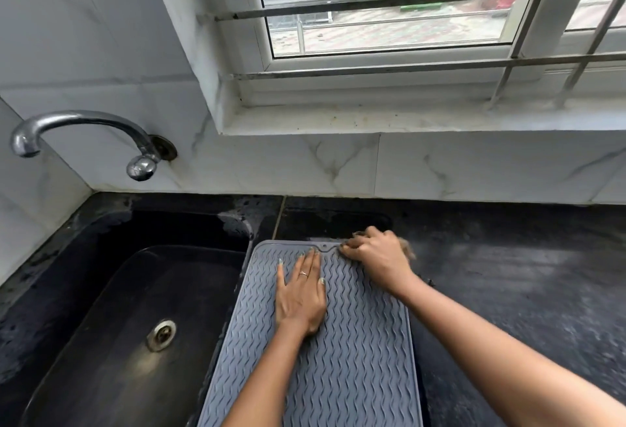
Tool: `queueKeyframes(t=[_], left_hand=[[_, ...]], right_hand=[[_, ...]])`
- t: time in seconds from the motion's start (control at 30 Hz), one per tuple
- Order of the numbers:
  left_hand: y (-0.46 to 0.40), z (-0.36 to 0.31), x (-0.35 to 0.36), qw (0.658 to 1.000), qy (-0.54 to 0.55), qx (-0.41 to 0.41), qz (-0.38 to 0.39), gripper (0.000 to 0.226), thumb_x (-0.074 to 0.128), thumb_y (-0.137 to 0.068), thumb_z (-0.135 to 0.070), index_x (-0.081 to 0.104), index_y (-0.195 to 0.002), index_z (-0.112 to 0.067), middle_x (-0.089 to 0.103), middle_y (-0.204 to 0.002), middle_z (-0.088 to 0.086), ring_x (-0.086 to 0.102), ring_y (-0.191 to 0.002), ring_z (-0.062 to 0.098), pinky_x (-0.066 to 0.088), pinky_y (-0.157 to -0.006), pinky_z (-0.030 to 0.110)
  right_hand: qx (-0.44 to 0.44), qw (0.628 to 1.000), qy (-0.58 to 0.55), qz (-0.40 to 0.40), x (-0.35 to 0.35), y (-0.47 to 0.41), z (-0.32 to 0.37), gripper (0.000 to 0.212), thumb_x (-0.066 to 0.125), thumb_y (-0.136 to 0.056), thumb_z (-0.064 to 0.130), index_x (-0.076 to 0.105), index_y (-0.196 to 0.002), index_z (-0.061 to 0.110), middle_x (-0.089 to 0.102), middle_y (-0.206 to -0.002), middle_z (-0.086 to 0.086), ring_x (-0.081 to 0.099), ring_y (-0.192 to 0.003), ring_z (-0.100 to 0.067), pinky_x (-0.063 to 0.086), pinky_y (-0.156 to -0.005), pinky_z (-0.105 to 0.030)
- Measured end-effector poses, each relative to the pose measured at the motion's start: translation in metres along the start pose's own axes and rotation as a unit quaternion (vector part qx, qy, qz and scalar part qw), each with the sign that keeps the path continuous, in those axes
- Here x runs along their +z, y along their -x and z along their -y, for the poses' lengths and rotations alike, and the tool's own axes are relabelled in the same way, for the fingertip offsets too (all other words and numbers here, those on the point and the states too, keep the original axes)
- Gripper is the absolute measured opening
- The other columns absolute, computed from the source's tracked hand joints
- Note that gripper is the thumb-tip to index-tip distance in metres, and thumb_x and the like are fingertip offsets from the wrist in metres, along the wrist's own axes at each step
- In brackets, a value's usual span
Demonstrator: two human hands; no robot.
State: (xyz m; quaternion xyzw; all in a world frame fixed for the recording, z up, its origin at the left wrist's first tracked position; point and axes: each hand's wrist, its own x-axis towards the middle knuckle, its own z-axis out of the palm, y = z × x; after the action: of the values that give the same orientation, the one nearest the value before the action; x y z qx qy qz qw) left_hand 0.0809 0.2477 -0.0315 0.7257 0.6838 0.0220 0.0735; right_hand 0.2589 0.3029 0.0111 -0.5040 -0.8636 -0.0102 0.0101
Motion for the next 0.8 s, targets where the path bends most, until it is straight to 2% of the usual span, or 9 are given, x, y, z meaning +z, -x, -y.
queueKeyframes(t=[0.1, 0.23, 0.3, 0.37, 0.43, 0.5, 0.57, 0.7, 0.8], left_hand=[[-0.001, 0.0, 0.0, 1.0, 0.005, -0.006, 0.004, 0.058, 0.017, -0.1, -0.036, -0.009, -0.15, -0.024, -0.006, -0.161, -0.007, -0.003, -0.148, 0.011, -0.021, -0.111, 0.045], [0.0, -0.001, 0.0, 1.0, -0.002, -0.005, 0.006, 0.058, 0.016, -0.1, -0.037, -0.01, -0.15, -0.023, -0.007, -0.161, -0.006, -0.003, -0.148, 0.012, -0.02, -0.112, 0.047], [-0.001, -0.004, -0.003, 1.0, 0.0, -0.013, 0.006, 0.059, 0.018, -0.1, -0.036, -0.005, -0.151, -0.022, -0.003, -0.161, -0.004, -0.001, -0.149, 0.013, -0.021, -0.111, 0.047], [0.0, -0.013, -0.009, 0.999, 0.02, -0.021, -0.015, 0.059, 0.024, -0.098, -0.035, 0.007, -0.152, -0.02, 0.007, -0.161, -0.001, 0.005, -0.149, 0.016, -0.025, -0.109, 0.046], [0.004, -0.03, -0.011, 0.999, 0.037, 0.005, -0.022, 0.058, 0.03, -0.096, -0.033, 0.016, -0.151, -0.02, 0.015, -0.16, 0.0, 0.011, -0.148, 0.018, -0.028, -0.108, 0.045], [0.009, -0.047, -0.004, 0.999, 0.044, 0.031, 0.005, 0.06, 0.03, -0.096, -0.03, 0.01, -0.152, -0.019, 0.01, -0.161, -0.001, 0.007, -0.148, 0.016, -0.025, -0.11, 0.046], [0.01, -0.052, 0.003, 0.999, 0.04, 0.018, 0.032, 0.062, 0.028, -0.097, -0.028, 0.0, -0.152, -0.018, -0.001, -0.161, -0.003, 0.0, -0.149, 0.015, -0.019, -0.113, 0.047], [0.006, -0.052, 0.005, 0.998, 0.043, 0.011, 0.044, 0.063, 0.027, -0.098, -0.029, -0.003, -0.152, -0.018, -0.005, -0.161, -0.001, -0.002, -0.149, 0.014, -0.012, -0.116, 0.044], [0.006, -0.053, 0.002, 0.996, 0.057, 0.019, 0.065, 0.064, 0.029, -0.098, -0.028, -0.004, -0.152, -0.017, -0.005, -0.162, 0.001, -0.003, -0.149, 0.015, -0.008, -0.118, 0.042]], right_hand=[[0.037, 0.998, 0.044, 0.01, -0.007, 0.015, -0.029, 0.031, 0.037, -0.098, 0.037, 0.056, -0.122, 0.04, 0.062, -0.122, 0.014, 0.048, -0.111, -0.021, 0.037, -0.079, -0.034], [0.109, 0.99, 0.083, 0.024, -0.022, 0.019, -0.032, 0.026, 0.043, -0.09, 0.02, 0.068, -0.097, 0.017, 0.069, -0.101, 0.002, 0.051, -0.103, -0.023, 0.038, -0.079, -0.036], [0.143, 0.986, 0.087, 0.012, -0.033, 0.011, -0.027, 0.021, 0.049, -0.085, 0.014, 0.068, -0.094, 0.013, 0.07, -0.099, -0.001, 0.052, -0.102, -0.026, 0.04, -0.079, -0.037], [0.181, 0.983, 0.018, -0.012, -0.036, 0.006, -0.016, 0.024, 0.051, -0.086, 0.014, 0.069, -0.103, 0.017, 0.066, -0.109, -0.001, 0.05, -0.105, -0.027, 0.041, -0.081, -0.039], [0.188, 0.978, -0.09, 0.007, -0.028, 0.009, 0.0, 0.035, 0.047, -0.091, 0.014, 0.059, -0.123, 0.021, 0.056, -0.129, -0.002, 0.044, -0.117, -0.029, 0.042, -0.088, -0.044], [0.183, 0.976, -0.106, 0.045, -0.013, 0.021, 0.022, 0.043, 0.039, -0.096, 0.014, 0.04, -0.139, 0.017, 0.04, -0.145, -0.007, 0.033, -0.131, -0.034, 0.04, -0.097, -0.049], [0.209, 0.976, -0.063, 0.023, -0.003, 0.037, 0.042, 0.047, 0.035, -0.096, 0.013, 0.03, -0.143, 0.01, 0.036, -0.148, -0.011, 0.029, -0.135, -0.034, 0.039, -0.099, -0.048], [0.244, 0.967, -0.077, 0.014, 0.003, 0.072, 0.068, 0.037, 0.033, -0.095, 0.015, 0.045, -0.129, 0.01, 0.051, -0.133, -0.008, 0.043, -0.123, -0.029, 0.043, -0.088, -0.04], [0.226, 0.972, -0.053, 0.022, -0.02, 0.091, 0.081, 0.019, 0.057, -0.085, 0.021, 0.067, -0.099, 0.011, 0.068, -0.102, -0.008, 0.061, -0.098, -0.027, 0.049, -0.073, -0.033]])
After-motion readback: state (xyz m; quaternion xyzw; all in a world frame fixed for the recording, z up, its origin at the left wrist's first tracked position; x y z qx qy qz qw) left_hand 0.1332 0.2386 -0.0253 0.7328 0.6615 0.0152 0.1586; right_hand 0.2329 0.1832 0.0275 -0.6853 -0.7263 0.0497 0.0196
